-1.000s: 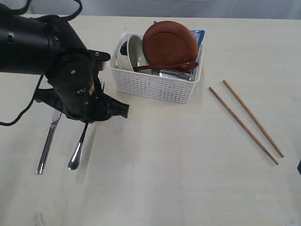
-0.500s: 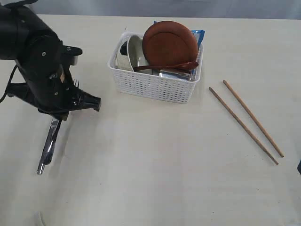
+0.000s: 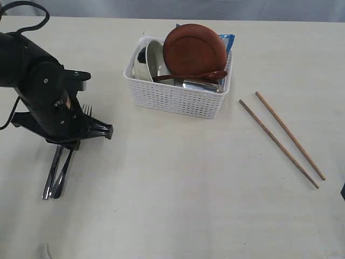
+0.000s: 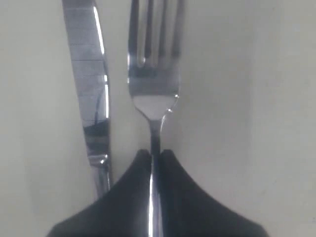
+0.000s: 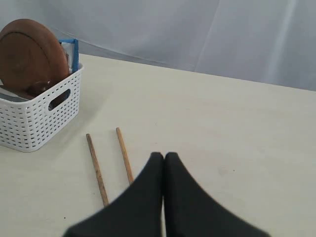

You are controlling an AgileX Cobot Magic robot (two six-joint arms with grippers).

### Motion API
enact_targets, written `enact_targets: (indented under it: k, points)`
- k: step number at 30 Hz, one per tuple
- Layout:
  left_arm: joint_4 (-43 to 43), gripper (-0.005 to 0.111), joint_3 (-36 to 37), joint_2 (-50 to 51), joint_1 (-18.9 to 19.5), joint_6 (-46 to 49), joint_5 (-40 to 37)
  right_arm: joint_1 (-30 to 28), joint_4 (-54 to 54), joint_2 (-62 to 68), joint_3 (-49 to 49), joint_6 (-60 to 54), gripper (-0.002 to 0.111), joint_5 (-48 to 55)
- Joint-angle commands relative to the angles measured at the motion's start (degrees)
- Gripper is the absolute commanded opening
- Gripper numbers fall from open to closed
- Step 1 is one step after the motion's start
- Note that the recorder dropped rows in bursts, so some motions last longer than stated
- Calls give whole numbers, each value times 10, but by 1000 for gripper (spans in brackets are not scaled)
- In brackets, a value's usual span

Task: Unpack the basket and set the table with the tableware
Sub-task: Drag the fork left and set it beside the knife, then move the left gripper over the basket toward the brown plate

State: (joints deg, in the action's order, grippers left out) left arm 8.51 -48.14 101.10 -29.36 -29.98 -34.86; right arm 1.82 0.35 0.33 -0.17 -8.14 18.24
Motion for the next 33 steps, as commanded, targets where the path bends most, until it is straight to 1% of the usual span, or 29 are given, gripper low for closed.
enact_targets:
  k: [1, 3, 4, 9, 11, 14, 17, 21, 24, 28, 31, 33]
  points:
    - [1, 0, 4, -1, 1, -11, 5, -4, -3, -3, 2, 0, -1, -2]
    - [1, 2, 4, -1, 1, -12, 5, -4, -3, -3, 2, 0, -1, -2]
    - [1, 4, 4, -1, 1, -12, 5, -4, -3, -3, 2, 0, -1, -2]
    - [1, 31, 4, -1, 1, -11, 5, -4, -3, -3, 2, 0, -1, -2]
    - [1, 38, 4, -1, 1, -11, 5, -4, -3, -3, 2, 0, -1, -2]
    - [2, 39, -5, -1, 1, -8, 5, -4, -3, -3, 2, 0, -1, -2]
    - [2, 39, -31, -11, 1, -2, 0, -4, -3, -3, 2, 0, -1, -2]
    - [-4, 39, -93, -44, 1, -7, -2, -4, -3, -3, 2, 0, -1, -2]
    - [-16, 40, -157, -50, 1, 1, -33, -4, -3, -3, 2, 0, -1, -2]
    - [-23, 47, -260, -38, 0, 25, -72, -4, -3, -3, 2, 0, -1, -2]
    - [-55, 50, -333, -17, 0, 61, -90, -4, -3, -3, 2, 0, -1, -2]
    - [-81, 51, -370, 3, 0, 83, -93, -4, -3, -3, 2, 0, -1, -2]
